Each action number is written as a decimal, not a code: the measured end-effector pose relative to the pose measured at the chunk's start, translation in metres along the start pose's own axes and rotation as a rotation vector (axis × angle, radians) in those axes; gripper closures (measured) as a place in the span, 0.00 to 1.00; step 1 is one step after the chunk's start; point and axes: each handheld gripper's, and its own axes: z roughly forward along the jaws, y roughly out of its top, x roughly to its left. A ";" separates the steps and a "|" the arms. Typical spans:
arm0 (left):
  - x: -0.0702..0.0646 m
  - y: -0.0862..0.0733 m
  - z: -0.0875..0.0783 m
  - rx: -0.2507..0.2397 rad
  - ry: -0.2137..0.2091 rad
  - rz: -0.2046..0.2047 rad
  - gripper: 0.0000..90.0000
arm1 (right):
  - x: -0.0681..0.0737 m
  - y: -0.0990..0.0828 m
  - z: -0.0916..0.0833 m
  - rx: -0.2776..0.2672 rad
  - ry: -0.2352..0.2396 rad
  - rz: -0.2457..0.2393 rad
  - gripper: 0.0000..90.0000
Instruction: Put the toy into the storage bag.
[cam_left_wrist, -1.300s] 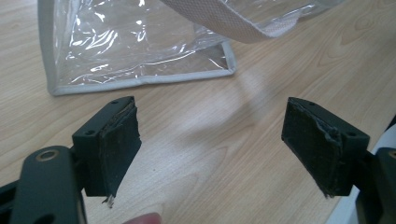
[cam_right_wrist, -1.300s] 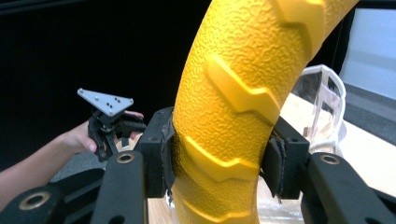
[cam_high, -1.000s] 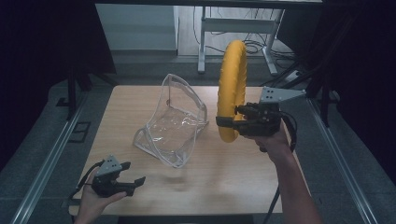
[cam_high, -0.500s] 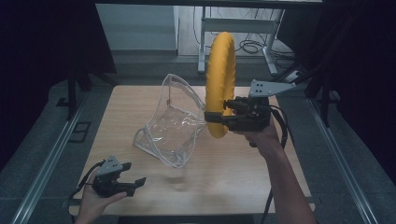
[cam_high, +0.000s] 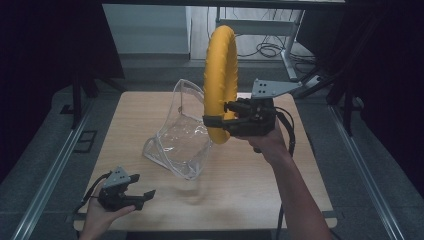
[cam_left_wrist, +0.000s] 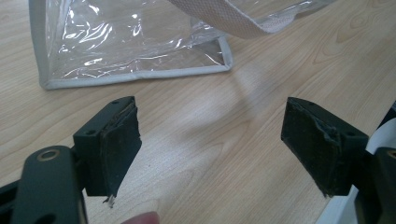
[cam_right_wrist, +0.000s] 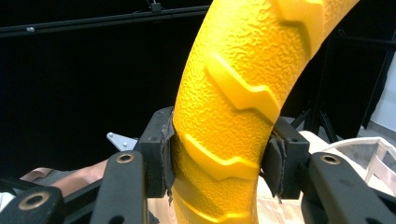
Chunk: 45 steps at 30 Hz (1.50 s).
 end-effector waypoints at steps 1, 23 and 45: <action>0.000 0.000 0.000 -0.001 -0.001 0.000 0.22 | 0.001 0.002 0.002 -0.007 0.004 -0.007 0.56; 0.002 -0.001 -0.003 -0.006 0.024 0.010 0.22 | 0.002 0.005 0.035 -0.031 0.071 -0.001 0.56; 0.005 -0.003 -0.004 -0.007 0.035 0.005 0.21 | -0.003 -0.013 0.069 -0.020 0.147 0.047 0.56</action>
